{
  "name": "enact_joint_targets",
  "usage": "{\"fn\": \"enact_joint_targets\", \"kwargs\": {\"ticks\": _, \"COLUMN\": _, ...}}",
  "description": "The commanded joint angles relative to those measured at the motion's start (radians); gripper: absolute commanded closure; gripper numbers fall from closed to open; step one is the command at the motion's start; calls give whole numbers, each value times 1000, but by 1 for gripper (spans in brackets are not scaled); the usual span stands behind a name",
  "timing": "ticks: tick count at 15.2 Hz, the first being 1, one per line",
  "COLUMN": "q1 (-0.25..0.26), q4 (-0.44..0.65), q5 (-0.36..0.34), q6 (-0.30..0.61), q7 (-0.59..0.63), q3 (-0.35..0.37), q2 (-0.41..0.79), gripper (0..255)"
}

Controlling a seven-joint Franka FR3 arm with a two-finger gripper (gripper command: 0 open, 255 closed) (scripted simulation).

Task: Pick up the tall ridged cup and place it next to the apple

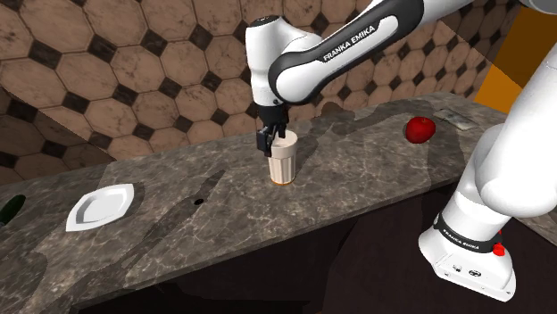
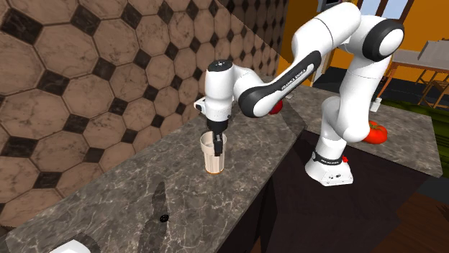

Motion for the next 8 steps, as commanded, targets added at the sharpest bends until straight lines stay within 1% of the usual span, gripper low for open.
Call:
{"fn": "enact_joint_targets", "kwargs": {"ticks": 1, "q1": -2, "q4": -7, "q5": -11, "q6": 29, "q7": 6, "q3": -1, "q2": 23, "gripper": 0}}
{"fn": "enact_joint_targets", "kwargs": {"ticks": 5, "q1": -4, "q4": -32, "q5": -25, "q6": 80, "q7": 15, "q3": -3, "q2": 51, "gripper": 0}}
{"fn": "enact_joint_targets", "kwargs": {"ticks": 8, "q1": -4, "q4": -35, "q5": -27, "q6": 87, "q7": 17, "q3": -3, "q2": 55, "gripper": 0}}
